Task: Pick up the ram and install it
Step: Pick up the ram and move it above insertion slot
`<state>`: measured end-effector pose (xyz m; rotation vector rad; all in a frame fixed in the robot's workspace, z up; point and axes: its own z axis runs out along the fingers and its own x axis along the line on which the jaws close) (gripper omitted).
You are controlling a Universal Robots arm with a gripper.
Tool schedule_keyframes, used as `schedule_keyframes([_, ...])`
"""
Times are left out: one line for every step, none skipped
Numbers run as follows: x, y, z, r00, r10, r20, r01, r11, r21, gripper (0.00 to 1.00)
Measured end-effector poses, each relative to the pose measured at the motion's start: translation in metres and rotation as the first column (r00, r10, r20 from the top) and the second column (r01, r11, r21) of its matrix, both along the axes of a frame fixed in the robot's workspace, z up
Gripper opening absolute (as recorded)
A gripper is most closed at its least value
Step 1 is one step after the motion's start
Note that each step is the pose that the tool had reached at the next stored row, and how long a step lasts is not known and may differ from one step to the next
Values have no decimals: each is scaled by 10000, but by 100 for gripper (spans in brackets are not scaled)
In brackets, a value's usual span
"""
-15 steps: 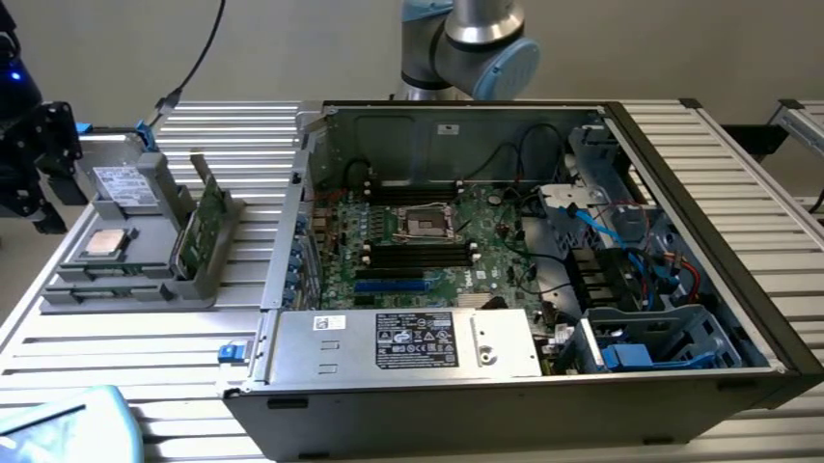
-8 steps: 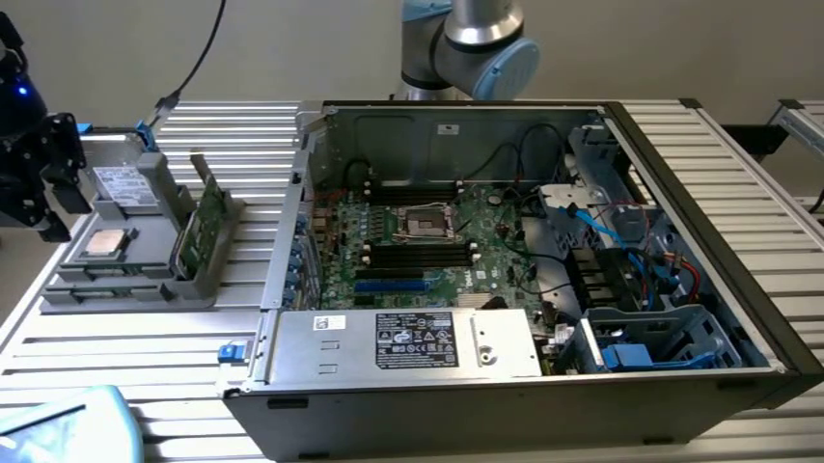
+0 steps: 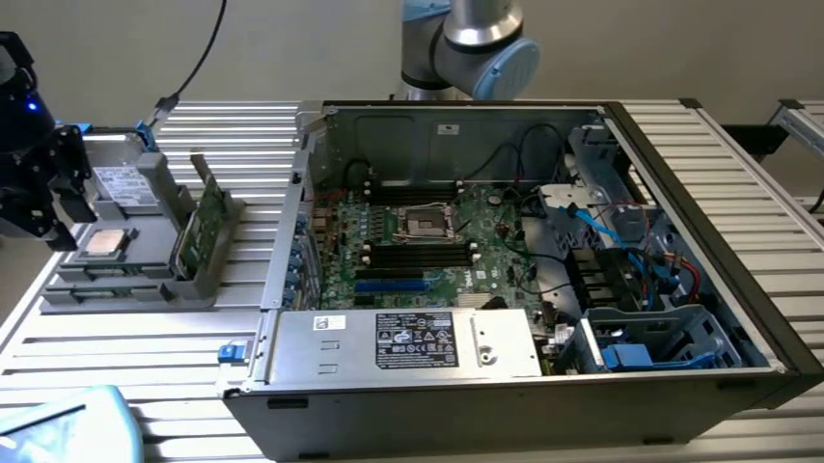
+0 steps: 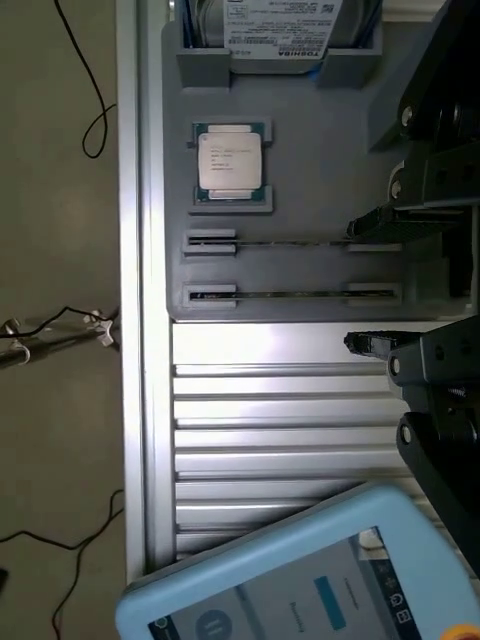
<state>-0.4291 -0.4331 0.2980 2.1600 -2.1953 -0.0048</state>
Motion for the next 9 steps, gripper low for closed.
schedule_keyframes([-2,0,-19,10000,13,1,-13,10000,2,49])
schedule_keyframes([-5,0,-38,10000,26,0,-26,10000,2,49])
schedule_keyframes([-8,0,-54,10000,37,0,-37,10000,3,49])
schedule_keyframes([-10,0,-73,10000,49,-1,-49,10000,4,49])
schedule_keyframes([-13,0,-91,10000,60,-1,-60,10000,5,49])
schedule_keyframes([-16,0,-109,10000,72,-1,-72,10000,6,49])
schedule_keyframes([-18,0,-128,10000,84,-1,-84,10000,6,46])
schedule_keyframes([-21,0,-145,10000,93,0,-93,10000,8,46])
schedule_keyframes([-23,0,-165,9999,103,1,-103,9999,9,39])
